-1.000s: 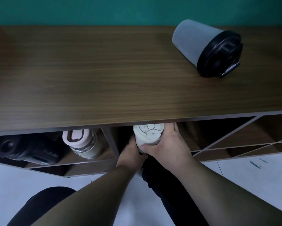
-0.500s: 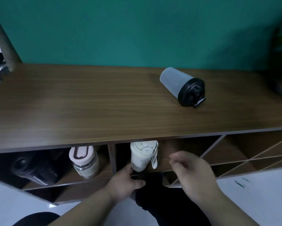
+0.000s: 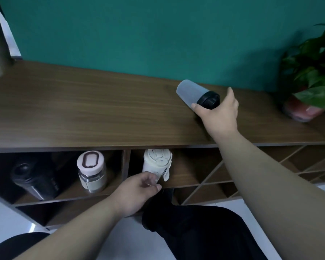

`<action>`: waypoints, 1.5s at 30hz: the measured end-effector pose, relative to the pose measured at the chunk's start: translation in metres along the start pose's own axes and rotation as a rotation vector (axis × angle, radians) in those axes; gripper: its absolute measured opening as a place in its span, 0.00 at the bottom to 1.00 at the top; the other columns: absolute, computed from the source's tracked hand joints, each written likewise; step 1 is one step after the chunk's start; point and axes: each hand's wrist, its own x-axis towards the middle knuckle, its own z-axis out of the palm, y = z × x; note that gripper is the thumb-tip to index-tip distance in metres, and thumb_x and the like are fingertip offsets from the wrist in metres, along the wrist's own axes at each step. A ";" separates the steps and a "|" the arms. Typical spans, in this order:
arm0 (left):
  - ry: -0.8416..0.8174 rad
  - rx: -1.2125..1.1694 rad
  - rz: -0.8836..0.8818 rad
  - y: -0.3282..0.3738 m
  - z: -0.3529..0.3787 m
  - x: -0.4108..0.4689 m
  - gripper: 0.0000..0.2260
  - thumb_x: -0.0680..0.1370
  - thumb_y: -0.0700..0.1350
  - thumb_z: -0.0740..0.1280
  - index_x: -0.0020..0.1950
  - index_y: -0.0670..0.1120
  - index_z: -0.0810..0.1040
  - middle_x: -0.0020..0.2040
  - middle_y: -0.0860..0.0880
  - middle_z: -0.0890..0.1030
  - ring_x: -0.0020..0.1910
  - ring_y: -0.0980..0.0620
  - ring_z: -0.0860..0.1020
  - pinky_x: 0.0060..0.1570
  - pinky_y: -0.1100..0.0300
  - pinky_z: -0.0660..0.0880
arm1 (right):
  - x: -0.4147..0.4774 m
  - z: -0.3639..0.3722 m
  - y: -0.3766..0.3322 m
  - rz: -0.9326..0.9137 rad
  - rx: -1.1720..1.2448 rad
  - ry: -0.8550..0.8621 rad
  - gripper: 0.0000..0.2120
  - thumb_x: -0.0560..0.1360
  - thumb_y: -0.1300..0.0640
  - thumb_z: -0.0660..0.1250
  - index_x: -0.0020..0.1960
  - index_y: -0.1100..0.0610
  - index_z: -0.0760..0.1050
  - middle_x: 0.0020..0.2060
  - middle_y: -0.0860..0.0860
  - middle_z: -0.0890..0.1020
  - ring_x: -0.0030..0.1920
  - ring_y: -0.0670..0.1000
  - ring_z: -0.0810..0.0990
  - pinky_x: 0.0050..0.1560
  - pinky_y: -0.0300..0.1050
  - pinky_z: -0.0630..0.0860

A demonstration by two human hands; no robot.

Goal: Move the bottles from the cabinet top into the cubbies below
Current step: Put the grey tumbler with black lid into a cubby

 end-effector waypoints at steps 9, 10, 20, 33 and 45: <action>-0.028 0.059 0.032 0.004 -0.003 0.001 0.13 0.71 0.55 0.72 0.53 0.51 0.85 0.51 0.47 0.88 0.48 0.56 0.83 0.62 0.54 0.78 | 0.018 0.019 0.011 0.076 0.047 -0.002 0.47 0.64 0.42 0.76 0.77 0.51 0.59 0.70 0.50 0.71 0.64 0.54 0.77 0.52 0.47 0.73; -0.021 0.058 0.043 0.004 -0.002 0.001 0.11 0.73 0.54 0.73 0.52 0.52 0.85 0.51 0.48 0.88 0.49 0.55 0.84 0.62 0.55 0.78 | 0.012 0.017 0.012 0.062 0.049 -0.011 0.46 0.64 0.42 0.76 0.77 0.50 0.60 0.70 0.49 0.71 0.63 0.53 0.77 0.52 0.46 0.72; -0.066 -0.110 0.167 0.013 0.012 -0.006 0.22 0.65 0.59 0.74 0.58 0.56 0.82 0.49 0.54 0.88 0.53 0.50 0.85 0.69 0.48 0.76 | -0.094 -0.073 0.055 -0.140 0.268 -0.301 0.39 0.67 0.57 0.79 0.72 0.39 0.67 0.57 0.36 0.77 0.55 0.34 0.78 0.53 0.35 0.75; -0.169 0.064 0.126 0.001 0.087 0.026 0.47 0.62 0.51 0.83 0.78 0.59 0.66 0.70 0.56 0.78 0.68 0.56 0.78 0.71 0.48 0.76 | -0.081 -0.083 0.121 -0.508 -0.146 -0.786 0.41 0.64 0.55 0.76 0.75 0.44 0.65 0.71 0.36 0.64 0.75 0.41 0.61 0.71 0.34 0.62; 0.097 -0.006 -0.053 -0.030 0.146 0.105 0.42 0.66 0.51 0.85 0.69 0.62 0.62 0.66 0.57 0.75 0.56 0.63 0.78 0.51 0.64 0.79 | -0.065 0.004 0.179 0.110 -0.012 -0.472 0.54 0.62 0.45 0.80 0.79 0.45 0.52 0.74 0.44 0.67 0.70 0.48 0.72 0.61 0.40 0.70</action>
